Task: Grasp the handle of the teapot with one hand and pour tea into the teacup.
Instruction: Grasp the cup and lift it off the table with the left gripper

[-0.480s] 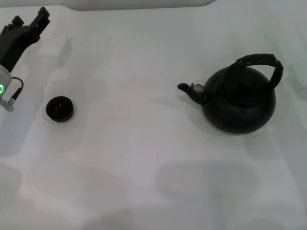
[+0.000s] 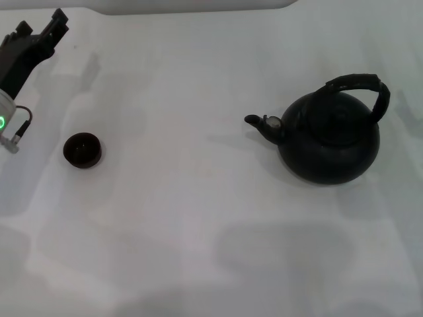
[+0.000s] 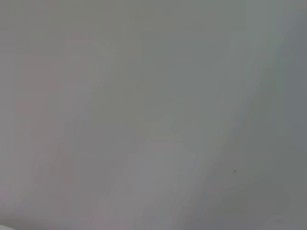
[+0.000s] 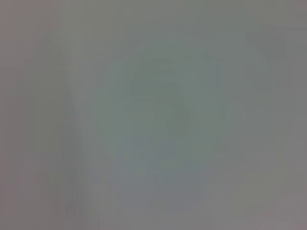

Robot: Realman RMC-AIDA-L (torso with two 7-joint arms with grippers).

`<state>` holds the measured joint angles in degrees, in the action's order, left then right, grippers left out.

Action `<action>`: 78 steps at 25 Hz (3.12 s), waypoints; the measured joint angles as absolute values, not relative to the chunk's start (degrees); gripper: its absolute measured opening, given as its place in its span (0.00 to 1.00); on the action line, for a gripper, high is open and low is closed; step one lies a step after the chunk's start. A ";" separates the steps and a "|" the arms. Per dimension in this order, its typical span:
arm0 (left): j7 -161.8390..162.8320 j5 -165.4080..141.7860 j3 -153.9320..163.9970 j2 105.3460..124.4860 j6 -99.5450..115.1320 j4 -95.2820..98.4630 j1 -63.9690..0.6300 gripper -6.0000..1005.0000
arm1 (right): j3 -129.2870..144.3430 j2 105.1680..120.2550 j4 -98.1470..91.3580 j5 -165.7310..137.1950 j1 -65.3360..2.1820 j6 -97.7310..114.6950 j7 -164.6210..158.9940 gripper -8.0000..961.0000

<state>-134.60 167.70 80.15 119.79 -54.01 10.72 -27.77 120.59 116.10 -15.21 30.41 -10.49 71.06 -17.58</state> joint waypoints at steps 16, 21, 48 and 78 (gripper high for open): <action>-96.80 129.80 90.70 110.90 -46.54 24.90 -33.52 0.87 | 120.59 116.17 -14.94 30.41 -10.53 70.78 -17.58 0.91; -73.98 102.98 89.82 108.04 -47.48 36.32 -34.23 0.87 | 120.59 116.14 -14.90 30.45 -10.55 70.64 -17.58 0.91; -43.58 34.39 66.53 118.48 -77.99 64.88 -33.79 0.88 | 120.49 115.93 -13.76 31.91 -11.18 70.58 -17.17 0.91; -41.00 27.88 68.26 118.54 -79.55 62.45 -32.81 0.87 | 120.50 115.93 -13.44 31.90 -11.15 70.58 -17.49 0.91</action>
